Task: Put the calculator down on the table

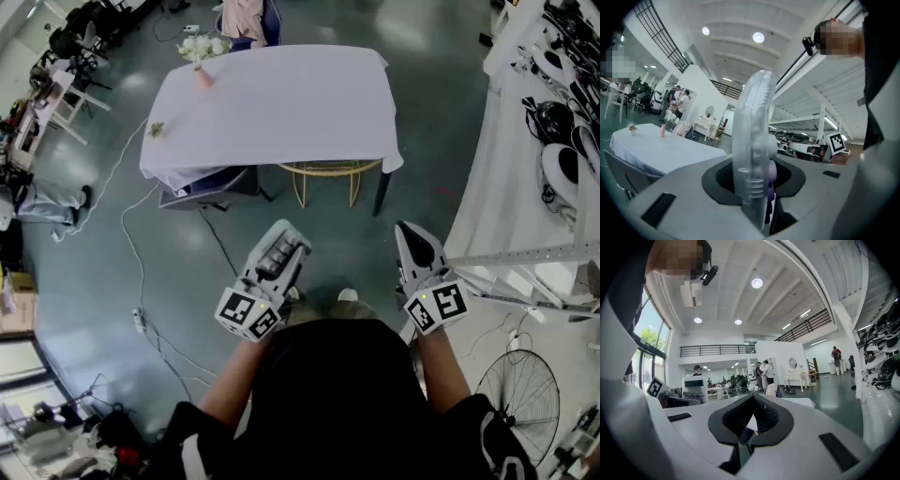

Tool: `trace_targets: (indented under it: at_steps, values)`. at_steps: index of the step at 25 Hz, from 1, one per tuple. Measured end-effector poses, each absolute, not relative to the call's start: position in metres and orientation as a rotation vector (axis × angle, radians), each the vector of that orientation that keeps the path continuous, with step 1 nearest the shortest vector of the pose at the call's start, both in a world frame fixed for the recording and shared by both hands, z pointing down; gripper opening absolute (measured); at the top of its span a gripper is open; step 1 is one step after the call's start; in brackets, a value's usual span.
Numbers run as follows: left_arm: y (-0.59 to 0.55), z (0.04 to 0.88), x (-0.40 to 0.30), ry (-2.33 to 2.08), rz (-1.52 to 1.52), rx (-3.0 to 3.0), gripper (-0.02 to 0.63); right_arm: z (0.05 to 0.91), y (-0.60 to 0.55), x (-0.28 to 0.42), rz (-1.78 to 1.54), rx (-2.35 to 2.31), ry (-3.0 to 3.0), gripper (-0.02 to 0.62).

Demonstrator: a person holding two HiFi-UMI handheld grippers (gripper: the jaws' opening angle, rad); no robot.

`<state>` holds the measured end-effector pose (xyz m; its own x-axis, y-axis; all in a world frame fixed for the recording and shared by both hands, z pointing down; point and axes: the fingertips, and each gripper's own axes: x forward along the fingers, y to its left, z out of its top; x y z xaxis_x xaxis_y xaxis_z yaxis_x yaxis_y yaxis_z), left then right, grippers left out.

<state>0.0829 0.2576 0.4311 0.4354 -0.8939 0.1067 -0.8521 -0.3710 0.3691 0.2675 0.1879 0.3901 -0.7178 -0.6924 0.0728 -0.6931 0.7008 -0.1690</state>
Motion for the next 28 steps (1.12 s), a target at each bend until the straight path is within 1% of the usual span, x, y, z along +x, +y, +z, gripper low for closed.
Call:
trace_targets:
  at_steps: [9,16,24,28]
  values:
    - [0.266,0.433,0.083,-1.559,-0.159,2.278,0.127,0.403,0.199,0.283,0.292,1.190,-2.863,-0.002]
    - [0.252,0.440,0.073,-1.596,-0.131,2.259,0.127,0.427,0.193,0.270,0.356,1.123,-2.859,-0.002]
    - [0.184,0.455,0.030,-1.526,-0.143,2.296,0.127,0.442,0.130,0.236,0.405,1.235,-2.793,-0.002]
    - [0.141,0.453,-0.003,-1.493,-0.154,2.312,0.127,0.444,0.084,0.211,0.441,1.281,-2.742,-0.002]
